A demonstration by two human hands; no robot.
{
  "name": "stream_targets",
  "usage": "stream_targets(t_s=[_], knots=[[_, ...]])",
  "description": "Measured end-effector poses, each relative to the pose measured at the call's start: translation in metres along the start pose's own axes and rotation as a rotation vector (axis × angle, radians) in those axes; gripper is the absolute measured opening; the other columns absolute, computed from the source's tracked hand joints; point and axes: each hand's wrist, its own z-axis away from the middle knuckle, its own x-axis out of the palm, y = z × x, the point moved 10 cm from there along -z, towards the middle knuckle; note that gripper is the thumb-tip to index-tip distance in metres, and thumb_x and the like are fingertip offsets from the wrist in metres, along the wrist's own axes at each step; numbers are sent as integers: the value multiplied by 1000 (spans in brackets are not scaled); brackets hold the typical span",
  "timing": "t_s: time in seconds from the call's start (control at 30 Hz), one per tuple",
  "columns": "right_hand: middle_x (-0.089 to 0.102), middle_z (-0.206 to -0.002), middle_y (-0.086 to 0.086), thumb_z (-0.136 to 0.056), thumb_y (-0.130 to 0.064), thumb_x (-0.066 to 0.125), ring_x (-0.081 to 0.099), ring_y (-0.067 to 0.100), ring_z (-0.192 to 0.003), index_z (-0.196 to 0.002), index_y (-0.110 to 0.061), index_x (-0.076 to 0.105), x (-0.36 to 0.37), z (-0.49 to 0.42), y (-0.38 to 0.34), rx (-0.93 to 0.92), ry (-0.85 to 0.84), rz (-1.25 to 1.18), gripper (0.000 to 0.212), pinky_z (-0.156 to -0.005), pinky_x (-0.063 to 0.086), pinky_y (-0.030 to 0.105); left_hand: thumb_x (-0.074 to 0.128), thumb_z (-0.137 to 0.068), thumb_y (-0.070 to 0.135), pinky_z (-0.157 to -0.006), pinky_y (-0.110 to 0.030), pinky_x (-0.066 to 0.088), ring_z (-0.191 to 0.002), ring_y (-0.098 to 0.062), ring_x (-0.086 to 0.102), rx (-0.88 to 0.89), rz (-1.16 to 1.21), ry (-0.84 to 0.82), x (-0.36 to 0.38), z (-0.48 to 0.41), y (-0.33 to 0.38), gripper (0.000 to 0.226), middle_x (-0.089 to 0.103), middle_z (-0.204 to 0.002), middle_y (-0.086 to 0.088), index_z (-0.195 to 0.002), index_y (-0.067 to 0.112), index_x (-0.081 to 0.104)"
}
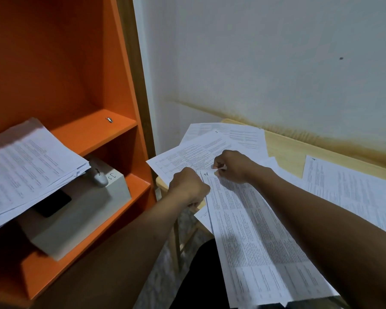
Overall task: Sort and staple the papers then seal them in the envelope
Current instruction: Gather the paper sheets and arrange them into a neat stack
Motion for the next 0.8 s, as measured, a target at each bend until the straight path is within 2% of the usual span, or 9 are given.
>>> stream_targets(t_s=[0.17, 0.3, 0.37, 0.43, 0.47, 0.53, 0.6, 0.67, 0.8], knots=[[69, -99, 5, -92, -23, 68, 61, 25, -95, -94, -11, 68, -4, 5, 10, 23, 39, -88, 12, -78, 47, 36, 71, -91, 21, -58, -29, 50, -60, -19, 63, 42, 35, 69, -1, 4, 8, 19, 63, -67, -3, -77, 12, 63], [71, -92, 10, -90, -25, 71, 65, 29, -89, -86, -5, 66, -18, 5, 9, 6, 39, -199, 20, -80, 52, 41, 71, -94, 21, -50, -23, 47, -52, -18, 66, -7, 173, 15, 0, 2, 3, 19, 70, -67, -7, -84, 6, 70], [68, -79, 7, -92, -26, 68, 60, 24, -75, -76, -1, 61, -20, 2, 7, 10, -21, -234, 30, -71, 48, 37, 70, -95, 17, -46, -21, 44, -45, -17, 64, -18, 202, 4, -3, 4, -1, 15, 71, -64, -9, -87, 4, 71], [54, -64, 0, -97, -26, 60, 46, 16, -61, -65, -5, 52, -17, -1, 11, 66, -79, -273, 39, -64, 37, 31, 70, -94, 11, -51, -25, 49, -44, -16, 63, -3, 193, 7, -8, 6, -6, 11, 71, -64, -10, -89, 2, 71], [56, -61, -6, -99, -25, 57, 48, 11, -60, -64, -9, 56, -16, -2, 14, 101, -91, -285, 39, -63, 37, 27, 70, -94, 10, -54, -26, 51, -46, -16, 63, 5, 188, -1, -10, 7, -8, 9, 71, -65, -9, -89, 2, 71], [73, -77, -14, -98, -18, 55, 64, 3, -74, -74, -13, 73, -14, -5, 18, 128, -100, -287, 30, -72, 47, 23, 71, -93, 7, -53, -25, 52, -46, -14, 63, 11, 180, -35, -11, 10, -12, 5, 72, -67, -9, -89, 4, 71], [77, -93, -8, -91, -12, 61, 67, 7, -88, -86, -14, 78, -11, -8, 20, 126, -92, -223, 18, -81, 54, 27, 70, -93, 6, -48, -22, 48, -45, -12, 63, 7, 173, -68, -12, 11, -14, 2, 72, -67, -9, -91, 6, 70], [72, -91, -8, -85, -20, 74, 66, 12, -88, -93, -19, 76, -4, -10, 22, 131, -101, -149, 8, -79, 53, 30, 70, -94, 6, -43, -21, 45, -44, -11, 62, -2, 166, -103, -11, 13, -14, 1, 71, -66, -9, -94, 5, 69], [68, -86, -6, -80, -26, 80, 59, 8, -77, -96, -21, 72, -1, -8, 29, 156, -88, -175, 18, -73, 48, 30, 69, -95, 3, -37, -18, 42, -38, -6, 58, -19, 182, -177, -6, 16, -14, 5, 69, -73, -13, -100, 1, 67]])
